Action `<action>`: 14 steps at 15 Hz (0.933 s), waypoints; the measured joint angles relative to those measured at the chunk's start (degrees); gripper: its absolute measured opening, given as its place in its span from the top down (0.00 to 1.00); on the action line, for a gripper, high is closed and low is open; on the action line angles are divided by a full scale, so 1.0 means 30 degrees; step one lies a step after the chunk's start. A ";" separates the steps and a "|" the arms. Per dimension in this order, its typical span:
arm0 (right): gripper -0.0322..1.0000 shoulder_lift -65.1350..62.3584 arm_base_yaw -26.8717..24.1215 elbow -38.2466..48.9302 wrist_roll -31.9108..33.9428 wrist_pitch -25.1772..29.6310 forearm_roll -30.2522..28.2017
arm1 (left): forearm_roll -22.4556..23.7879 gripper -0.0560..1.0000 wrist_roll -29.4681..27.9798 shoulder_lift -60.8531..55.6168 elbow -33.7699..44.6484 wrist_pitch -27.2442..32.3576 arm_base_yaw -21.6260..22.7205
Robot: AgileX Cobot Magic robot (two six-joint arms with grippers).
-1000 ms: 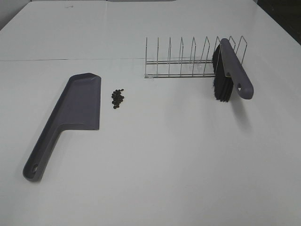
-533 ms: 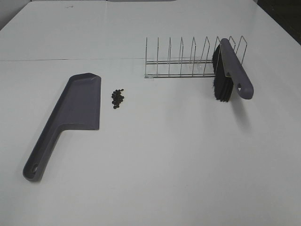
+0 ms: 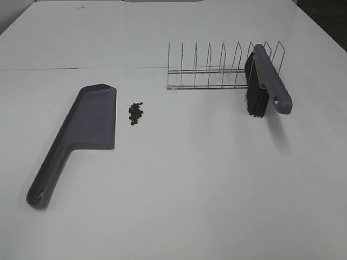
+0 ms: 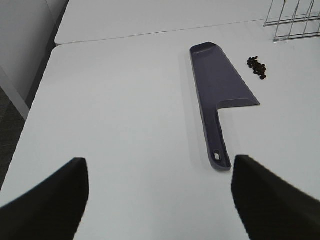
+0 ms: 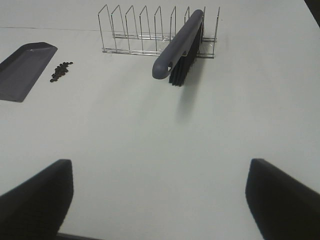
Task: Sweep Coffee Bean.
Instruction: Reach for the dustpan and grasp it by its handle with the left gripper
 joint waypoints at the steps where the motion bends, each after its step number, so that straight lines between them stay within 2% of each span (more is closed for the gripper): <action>1: 0.20 0.0000 0.0000 0.0000 0.0000 0.0000 0.0000 | 0.0000 0.27 0.0000 0.0000 0.0000 0.0000 0.0000; 9: 0.20 0.0000 0.0000 0.0000 0.0000 0.0000 0.0000 | -0.0134 0.27 0.0000 0.0000 -0.0019 -0.0153 0.0000; 10: 0.20 0.0000 0.0000 0.0000 0.0000 0.0000 0.0000 | -0.0153 0.27 0.0000 0.0229 -0.0229 -0.0764 0.0000; 12: 0.20 0.0000 0.0000 0.0000 0.0000 0.0000 0.0000 | -0.0267 0.27 0.0000 0.1814 -0.0592 -0.3552 0.0000; 13: 0.20 0.0000 0.0000 0.0000 0.0000 0.0000 0.0000 | -0.0325 0.27 0.0000 0.2292 -0.0630 -0.4221 0.0000; 14: 0.20 0.0000 0.0000 0.0000 0.0000 0.0000 0.0000 | -0.0535 0.27 0.0000 0.3724 -0.0668 -0.5940 0.0000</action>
